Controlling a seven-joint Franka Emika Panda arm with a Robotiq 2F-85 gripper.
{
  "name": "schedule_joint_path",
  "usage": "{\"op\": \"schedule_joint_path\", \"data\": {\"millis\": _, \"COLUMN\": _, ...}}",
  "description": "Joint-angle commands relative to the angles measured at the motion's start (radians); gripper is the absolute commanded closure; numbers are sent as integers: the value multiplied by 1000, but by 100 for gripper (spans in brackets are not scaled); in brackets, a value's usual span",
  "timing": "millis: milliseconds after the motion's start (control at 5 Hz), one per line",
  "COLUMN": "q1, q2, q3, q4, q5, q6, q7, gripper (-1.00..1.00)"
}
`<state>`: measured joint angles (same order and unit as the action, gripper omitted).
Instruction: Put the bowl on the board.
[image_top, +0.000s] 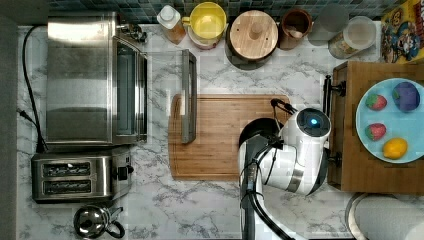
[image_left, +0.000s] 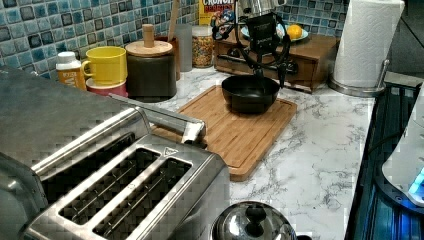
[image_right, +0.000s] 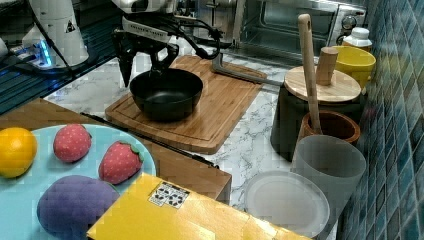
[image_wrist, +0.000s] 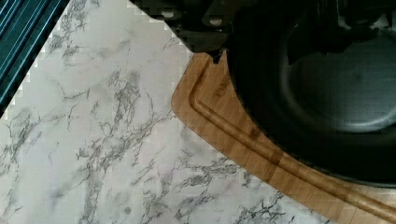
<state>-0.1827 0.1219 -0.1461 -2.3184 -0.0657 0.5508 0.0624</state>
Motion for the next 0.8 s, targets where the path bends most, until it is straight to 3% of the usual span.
{"op": "schedule_joint_path", "data": {"millis": 200, "q1": 3, "q2": -29, "q3": 8, "q4": 90, "q5": -10, "q6": 13, "q7": 39, "gripper": 0}}
{"op": "schedule_joint_path", "data": {"millis": 800, "q1": 14, "q2": -29, "q3": -3, "q4": 90, "q5": -8, "q6": 13, "q7": 38, "gripper": 0}}
